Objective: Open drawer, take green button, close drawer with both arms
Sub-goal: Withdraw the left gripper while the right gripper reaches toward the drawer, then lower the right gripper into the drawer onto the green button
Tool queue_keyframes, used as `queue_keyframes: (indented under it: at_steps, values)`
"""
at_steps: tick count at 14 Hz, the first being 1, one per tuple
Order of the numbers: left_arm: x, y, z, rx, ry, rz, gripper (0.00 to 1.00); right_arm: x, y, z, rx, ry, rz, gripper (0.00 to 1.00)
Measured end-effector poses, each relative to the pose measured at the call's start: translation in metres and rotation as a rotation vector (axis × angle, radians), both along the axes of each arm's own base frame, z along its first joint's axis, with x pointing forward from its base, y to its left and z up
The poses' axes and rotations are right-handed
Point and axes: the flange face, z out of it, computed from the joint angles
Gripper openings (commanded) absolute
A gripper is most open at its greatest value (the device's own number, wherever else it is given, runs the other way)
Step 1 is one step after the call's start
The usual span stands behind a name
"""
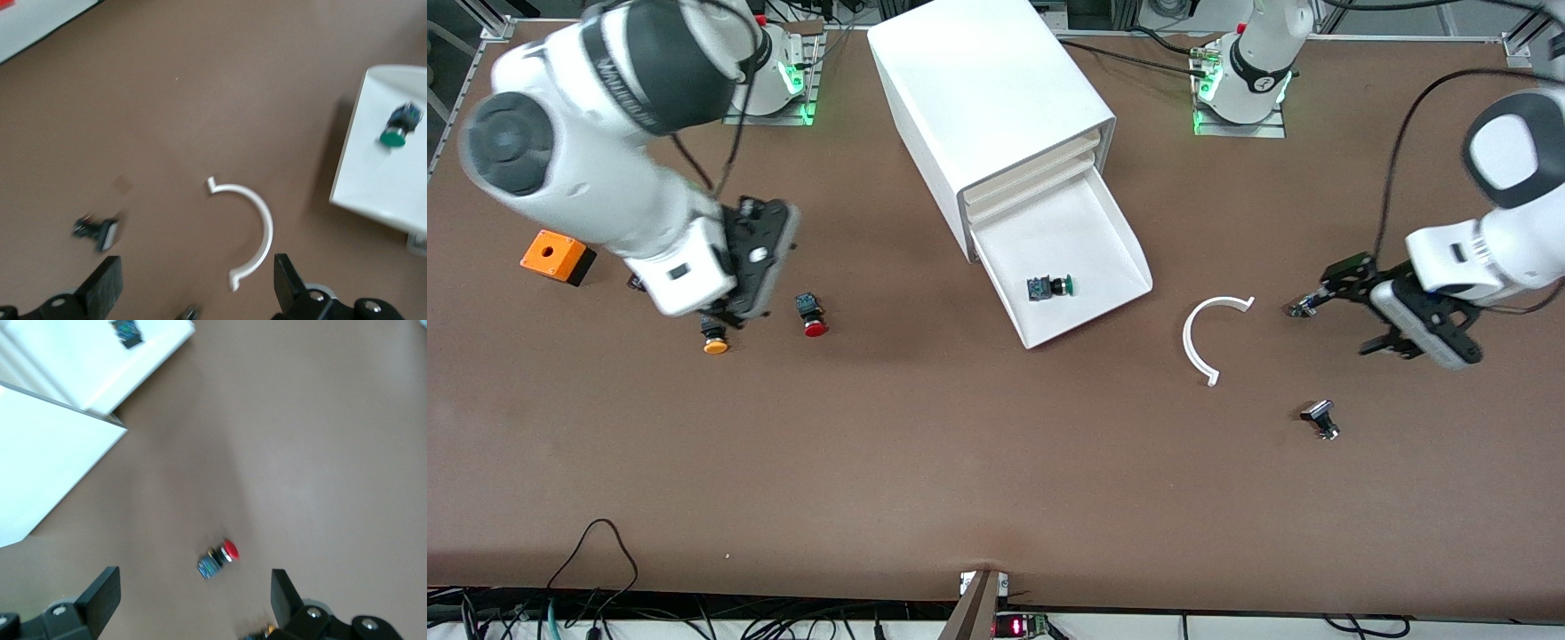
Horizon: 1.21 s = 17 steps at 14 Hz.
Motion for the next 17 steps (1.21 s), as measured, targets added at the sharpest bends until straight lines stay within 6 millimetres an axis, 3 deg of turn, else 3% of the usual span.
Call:
queue_keyframes:
  at_steps: [2,4,6,9,12,17]
  values:
    - [-0.005,0.006,0.037,0.103,0.016,0.008,1.0,-0.018,0.045,-0.003,0.006,-0.01,0.072,1.0]
    - [-0.014,0.011,0.059,0.187,0.047,0.099,1.0,-0.038,0.087,-0.008,0.012,-0.021,0.145,1.0]
    - [-0.024,0.011,0.072,0.221,0.087,0.218,1.0,-0.055,0.127,-0.021,0.02,-0.032,0.208,1.0]
    - [-0.031,0.011,0.081,0.225,0.109,0.403,1.0,-0.071,0.174,-0.056,0.024,-0.035,0.276,1.0]
    - [-0.038,0.013,0.081,0.229,0.142,0.466,1.0,-0.081,0.198,-0.079,0.02,-0.026,0.309,1.0]
    - [-0.04,0.017,0.079,0.232,0.17,0.514,1.0,-0.088,0.23,-0.093,0.066,-0.1,0.328,1.0]
